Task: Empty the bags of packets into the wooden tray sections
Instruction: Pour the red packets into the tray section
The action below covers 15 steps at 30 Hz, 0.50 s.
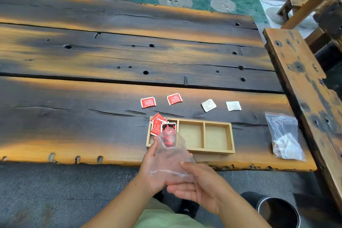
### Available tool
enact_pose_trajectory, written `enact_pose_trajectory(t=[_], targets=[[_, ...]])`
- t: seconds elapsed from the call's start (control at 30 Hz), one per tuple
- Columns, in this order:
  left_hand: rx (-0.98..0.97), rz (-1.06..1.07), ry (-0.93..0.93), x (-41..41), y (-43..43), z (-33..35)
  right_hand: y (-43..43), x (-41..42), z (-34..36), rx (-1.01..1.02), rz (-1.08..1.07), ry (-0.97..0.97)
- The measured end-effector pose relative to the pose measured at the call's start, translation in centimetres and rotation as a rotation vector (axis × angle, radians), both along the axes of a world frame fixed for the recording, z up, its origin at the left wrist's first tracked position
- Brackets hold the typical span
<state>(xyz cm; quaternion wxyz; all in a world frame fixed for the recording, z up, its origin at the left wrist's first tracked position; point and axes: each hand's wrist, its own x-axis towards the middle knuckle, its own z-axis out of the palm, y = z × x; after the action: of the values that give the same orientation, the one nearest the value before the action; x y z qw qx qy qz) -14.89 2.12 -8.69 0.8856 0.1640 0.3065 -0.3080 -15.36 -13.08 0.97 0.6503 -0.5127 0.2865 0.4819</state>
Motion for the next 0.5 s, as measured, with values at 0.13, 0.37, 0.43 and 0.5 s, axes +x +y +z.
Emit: enact_pose_trajectory(t=[0.13, 0.37, 0.43, 0.5], targets=[[-0.015, -0.008, 0.023, 0.0, -0.1, -0.1, -0.1, -0.2, 0.3, 0.003, -0.03, -0.005], [-0.097, -0.009, -0.01, 0.7, 0.6, -0.4, 0.6, -0.4, 0.5, -0.003, -0.082, -0.02], [-0.119, -0.002, -0.019, 1.1, 0.7, 0.1, 0.7, -0.2, 0.8, -0.003, -0.093, -0.041], [-0.124, -0.004, -0.042, 1.6, 0.8, 0.9, 0.8, 0.0, 1.3, 0.014, -0.091, -0.065]])
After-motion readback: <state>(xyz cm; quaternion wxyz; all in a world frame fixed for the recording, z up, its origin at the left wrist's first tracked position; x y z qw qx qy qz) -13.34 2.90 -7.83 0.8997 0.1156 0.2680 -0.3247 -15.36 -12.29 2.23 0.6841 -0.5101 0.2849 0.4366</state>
